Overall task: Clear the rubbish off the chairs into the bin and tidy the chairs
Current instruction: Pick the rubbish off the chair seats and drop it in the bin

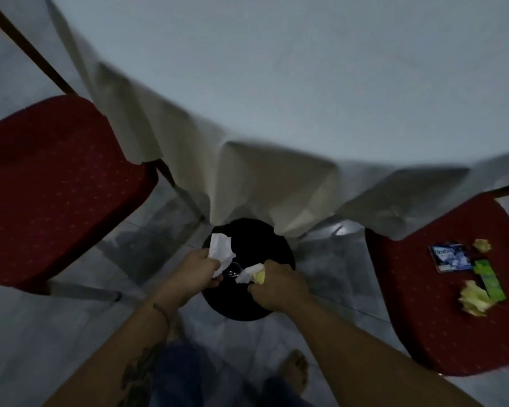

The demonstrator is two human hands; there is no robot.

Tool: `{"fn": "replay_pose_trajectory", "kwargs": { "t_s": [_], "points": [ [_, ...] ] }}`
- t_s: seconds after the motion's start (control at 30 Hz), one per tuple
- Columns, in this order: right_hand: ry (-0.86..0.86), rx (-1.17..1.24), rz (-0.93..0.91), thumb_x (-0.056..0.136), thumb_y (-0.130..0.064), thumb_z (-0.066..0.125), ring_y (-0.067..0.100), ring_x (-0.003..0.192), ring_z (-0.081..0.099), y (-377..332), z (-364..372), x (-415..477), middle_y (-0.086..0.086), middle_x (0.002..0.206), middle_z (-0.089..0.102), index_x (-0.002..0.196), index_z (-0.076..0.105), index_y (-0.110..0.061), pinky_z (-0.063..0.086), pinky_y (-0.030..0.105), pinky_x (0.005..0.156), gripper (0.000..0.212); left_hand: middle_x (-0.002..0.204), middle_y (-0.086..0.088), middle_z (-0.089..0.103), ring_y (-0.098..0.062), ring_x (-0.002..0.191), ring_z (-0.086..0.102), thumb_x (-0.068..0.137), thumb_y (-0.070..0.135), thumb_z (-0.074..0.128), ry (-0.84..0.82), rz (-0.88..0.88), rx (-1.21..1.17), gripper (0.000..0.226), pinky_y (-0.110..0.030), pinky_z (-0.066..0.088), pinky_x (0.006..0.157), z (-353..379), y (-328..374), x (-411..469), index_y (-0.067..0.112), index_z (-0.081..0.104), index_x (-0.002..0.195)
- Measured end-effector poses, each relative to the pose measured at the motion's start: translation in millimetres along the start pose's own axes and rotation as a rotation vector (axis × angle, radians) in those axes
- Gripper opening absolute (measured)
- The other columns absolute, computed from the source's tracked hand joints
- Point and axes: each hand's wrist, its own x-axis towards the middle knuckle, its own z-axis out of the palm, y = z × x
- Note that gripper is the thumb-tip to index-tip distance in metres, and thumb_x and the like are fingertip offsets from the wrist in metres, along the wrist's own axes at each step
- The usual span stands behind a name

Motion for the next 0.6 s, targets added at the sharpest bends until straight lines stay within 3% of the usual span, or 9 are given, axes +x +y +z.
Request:
{"fn": "replay_pose_trajectory", "kwargs": {
  "t_s": [0.1, 0.2, 0.3, 0.37, 0.43, 0.5, 0.6],
  "points": [
    [-0.034, 0.088, 0.071, 0.087, -0.043, 0.062, 0.028, 0.117, 0.059, 26, 6, 6, 0.011, 0.131, 0.057, 0.134, 0.048, -0.011, 0.051, 0.032, 0.092, 0.059, 0.078, -0.017, 0.062, -0.032, 0.077, 0.061, 0.076, 0.017, 0.051, 0.157, 0.009, -0.053, 0.008, -0.045, 0.053, 0.078, 25, -20, 7, 0.017, 0.059, 0.071],
    [-0.077, 0.189, 0.132, 0.084, -0.036, 0.063, 0.023, 0.114, 0.061, 43, 13, 15, 0.005, 0.127, 0.061, 0.131, 0.057, -0.017, 0.050, 0.026, 0.088, 0.052, 0.093, -0.026, 0.069, -0.043, 0.090, 0.067, 0.069, 0.032, 0.054, 0.209, -0.084, -0.035, 0.024, -0.063, 0.054, 0.085, 34, -81, 52, 0.011, 0.063, 0.075],
    [-0.142, 0.366, 0.142, 0.086, -0.024, 0.061, 0.014, 0.097, 0.062, 53, 21, 30, -0.008, 0.104, 0.064, 0.107, 0.071, -0.038, 0.049, 0.020, 0.082, 0.027, 0.104, -0.021, 0.068, -0.039, 0.097, 0.066, 0.067, 0.049, 0.062, 0.126, -0.183, -0.035, 0.042, -0.057, 0.054, 0.090, 44, -107, 66, 0.012, 0.065, 0.088],
    [-0.161, 0.432, 0.170, 0.088, -0.026, 0.062, 0.013, 0.088, 0.062, 56, 26, 43, -0.008, 0.092, 0.065, 0.098, 0.072, -0.033, 0.054, 0.024, 0.083, 0.017, 0.097, -0.019, 0.063, -0.037, 0.092, 0.064, 0.063, 0.034, 0.059, 0.133, -0.203, -0.076, 0.039, -0.055, 0.054, 0.091, 54, -85, 47, 0.007, 0.062, 0.091],
    [-0.151, 0.480, 0.211, 0.089, -0.030, 0.064, 0.016, 0.081, 0.063, 57, 27, 55, -0.001, 0.089, 0.065, 0.096, 0.070, -0.021, 0.054, 0.026, 0.071, 0.013, 0.084, -0.013, 0.056, -0.032, 0.077, 0.060, 0.075, 0.018, 0.060, 0.115, -0.203, -0.104, 0.030, -0.046, 0.055, 0.078, 62, -65, 32, 0.003, 0.055, 0.101],
    [-0.152, 0.544, 0.254, 0.088, -0.037, 0.067, 0.020, 0.084, 0.062, 52, 25, 67, 0.006, 0.099, 0.064, 0.102, 0.063, -0.015, 0.049, 0.025, 0.062, 0.026, 0.074, -0.012, 0.048, -0.025, 0.062, 0.049, 0.093, 0.000, 0.051, 0.086, -0.210, -0.097, 0.012, -0.034, 0.043, 0.059, 66, -64, 37, 0.005, 0.050, 0.103],
    [-0.209, 0.670, 0.314, 0.090, -0.049, 0.062, 0.023, 0.086, 0.060, 49, 19, 79, 0.007, 0.109, 0.061, 0.123, 0.057, -0.012, 0.053, 0.031, 0.070, 0.050, 0.073, -0.009, 0.046, -0.020, 0.057, 0.045, 0.096, 0.003, 0.045, 0.090, -0.225, -0.012, 0.012, -0.029, 0.039, 0.053, 66, -66, 48, 0.013, 0.047, 0.090]
  ]
}}
